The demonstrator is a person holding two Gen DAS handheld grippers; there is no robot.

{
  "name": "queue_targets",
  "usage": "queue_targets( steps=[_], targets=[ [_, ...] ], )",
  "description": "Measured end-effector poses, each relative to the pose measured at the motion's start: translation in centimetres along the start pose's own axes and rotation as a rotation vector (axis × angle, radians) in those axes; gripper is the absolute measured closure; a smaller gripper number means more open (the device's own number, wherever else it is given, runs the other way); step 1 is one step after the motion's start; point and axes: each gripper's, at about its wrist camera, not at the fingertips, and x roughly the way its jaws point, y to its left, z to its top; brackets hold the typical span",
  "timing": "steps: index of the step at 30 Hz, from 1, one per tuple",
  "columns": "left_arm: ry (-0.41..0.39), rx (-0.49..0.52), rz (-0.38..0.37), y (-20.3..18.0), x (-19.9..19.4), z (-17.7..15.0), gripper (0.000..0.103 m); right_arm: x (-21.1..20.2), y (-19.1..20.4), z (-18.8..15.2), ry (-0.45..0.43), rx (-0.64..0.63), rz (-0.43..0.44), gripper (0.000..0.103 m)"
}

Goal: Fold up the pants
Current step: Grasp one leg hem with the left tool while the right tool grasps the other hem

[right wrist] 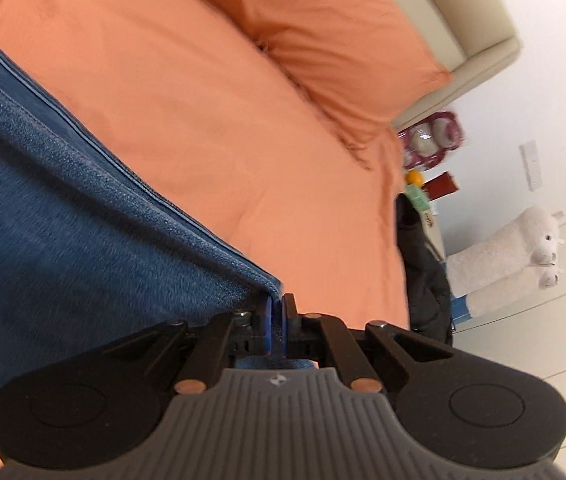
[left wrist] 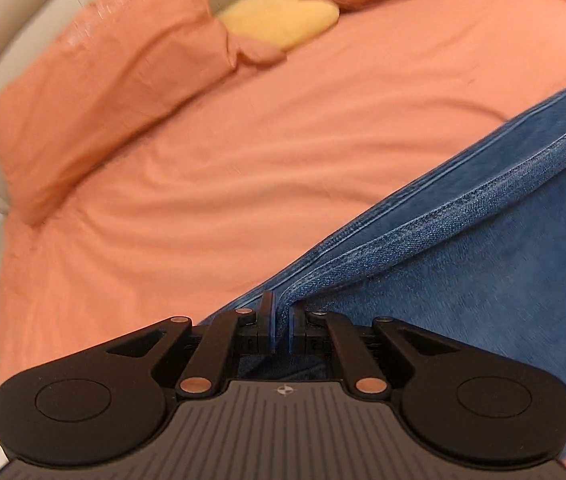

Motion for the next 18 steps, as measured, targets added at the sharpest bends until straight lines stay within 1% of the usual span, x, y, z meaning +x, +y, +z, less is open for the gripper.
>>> queue_targets(
  steps=[3, 6, 10, 12, 13, 16, 18],
  targets=[
    [0.035, -0.032, -0.034, 0.3, 3.7, 0.2, 0.097, 4.0, 1.6, 1.4, 0.042, -0.024, 0.02, 0.103],
    [0.055, -0.057, -0.062, 0.5, 6.3, -0.1, 0.097, 7.2, 3.4, 2.2, 0.078, -0.05, 0.037, 0.103],
    [0.061, -0.091, -0.083, 0.5, 8.1, -0.8, 0.098, 9.0, 5.1, 2.0, 0.101, -0.059, 0.045, 0.103],
    [0.027, -0.097, -0.068, 0.3, 7.3, -1.3, 0.098, 8.5, 5.3, 1.6, 0.089, -0.067, 0.029, 0.103],
    [-0.001, -0.103, -0.058, 0.3, 6.4, -1.7, 0.098, 7.9, 5.1, 1.4, 0.077, -0.066, 0.013, 0.103],
    [-0.083, -0.146, -0.051, 0.9, 2.4, -2.6, 0.098, 5.0, 3.9, 0.8, 0.031, -0.056, -0.03, 0.103],
    [-0.111, -0.181, -0.058, 1.5, -0.1, -2.2, 0.098, 3.1, 2.5, 0.7, 0.02, -0.031, -0.037, 0.103]
  ],
)
